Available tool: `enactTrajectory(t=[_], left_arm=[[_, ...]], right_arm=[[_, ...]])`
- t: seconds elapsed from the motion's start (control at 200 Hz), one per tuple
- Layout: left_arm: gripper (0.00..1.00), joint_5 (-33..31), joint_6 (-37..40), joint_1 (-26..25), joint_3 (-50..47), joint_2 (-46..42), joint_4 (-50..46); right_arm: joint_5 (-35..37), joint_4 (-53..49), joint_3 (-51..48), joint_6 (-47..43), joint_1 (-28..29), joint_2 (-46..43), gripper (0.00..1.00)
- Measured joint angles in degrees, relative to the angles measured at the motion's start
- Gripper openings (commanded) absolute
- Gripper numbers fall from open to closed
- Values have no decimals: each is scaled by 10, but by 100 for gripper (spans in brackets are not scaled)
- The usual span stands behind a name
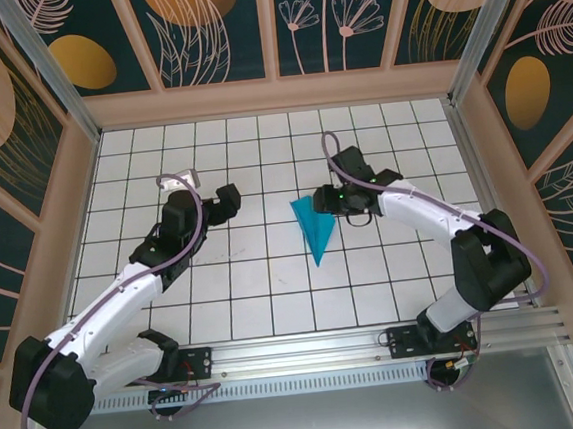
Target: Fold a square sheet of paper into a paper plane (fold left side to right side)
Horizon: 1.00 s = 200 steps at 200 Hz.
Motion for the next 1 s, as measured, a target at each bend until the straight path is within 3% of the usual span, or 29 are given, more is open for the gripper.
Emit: enactTrajectory(t=[0.19,0.535,1.001], left_arm=[[98,-2,0,0,0,-3,-1],[98,-2,0,0,-10,-3,-3],[99,-2,0,0,-11,-3,-4]], right_arm=[[16,-17,1,36,61,40,47],[9,-23,1,55,62,97,43],[0,-13,10,51,73,153,25]])
